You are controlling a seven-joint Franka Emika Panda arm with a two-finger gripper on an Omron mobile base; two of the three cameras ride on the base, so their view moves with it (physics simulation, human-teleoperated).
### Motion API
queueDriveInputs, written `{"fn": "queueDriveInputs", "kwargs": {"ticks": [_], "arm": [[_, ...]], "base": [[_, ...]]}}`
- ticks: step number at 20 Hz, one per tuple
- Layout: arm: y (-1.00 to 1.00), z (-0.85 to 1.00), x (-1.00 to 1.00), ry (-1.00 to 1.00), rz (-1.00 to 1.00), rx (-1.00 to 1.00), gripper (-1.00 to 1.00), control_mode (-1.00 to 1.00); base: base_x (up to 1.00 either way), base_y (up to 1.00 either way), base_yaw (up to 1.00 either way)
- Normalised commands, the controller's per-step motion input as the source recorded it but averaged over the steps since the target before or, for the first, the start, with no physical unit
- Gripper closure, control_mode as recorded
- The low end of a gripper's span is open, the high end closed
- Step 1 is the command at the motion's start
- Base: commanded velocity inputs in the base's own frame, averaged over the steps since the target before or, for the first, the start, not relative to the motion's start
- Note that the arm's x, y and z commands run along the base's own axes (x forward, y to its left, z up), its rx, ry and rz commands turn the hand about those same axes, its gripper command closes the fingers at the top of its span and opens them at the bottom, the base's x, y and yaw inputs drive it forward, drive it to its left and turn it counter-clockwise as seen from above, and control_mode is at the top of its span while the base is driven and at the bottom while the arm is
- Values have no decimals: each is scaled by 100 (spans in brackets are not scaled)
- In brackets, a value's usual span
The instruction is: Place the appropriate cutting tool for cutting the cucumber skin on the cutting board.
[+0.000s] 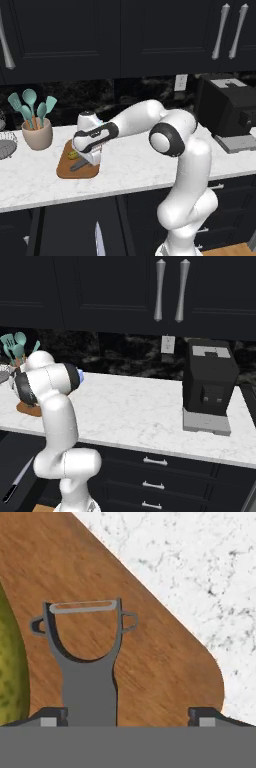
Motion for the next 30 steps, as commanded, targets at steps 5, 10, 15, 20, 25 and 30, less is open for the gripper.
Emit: {"fn": "queueDriveInputs", "kwargs": {"ticks": [5,10,15,20,25,30], "arm": [[-81,34,-15,0,-6,11,-100,-100],[-93,33,-6,0,-5,10,-100,-100],[-100,18,-2,0,-6,10,-100,-100],[-100,14,-12,0,-12,16,-100,-100],[-100,21,-19,-5,-10,19,-100,-100],[-98,25,-24,-9,-6,19,-100,-100]], "base": [[0,0,0],[0,0,0],[0,0,0],[0,0,0],[0,0,0],[0,0,0]]}}
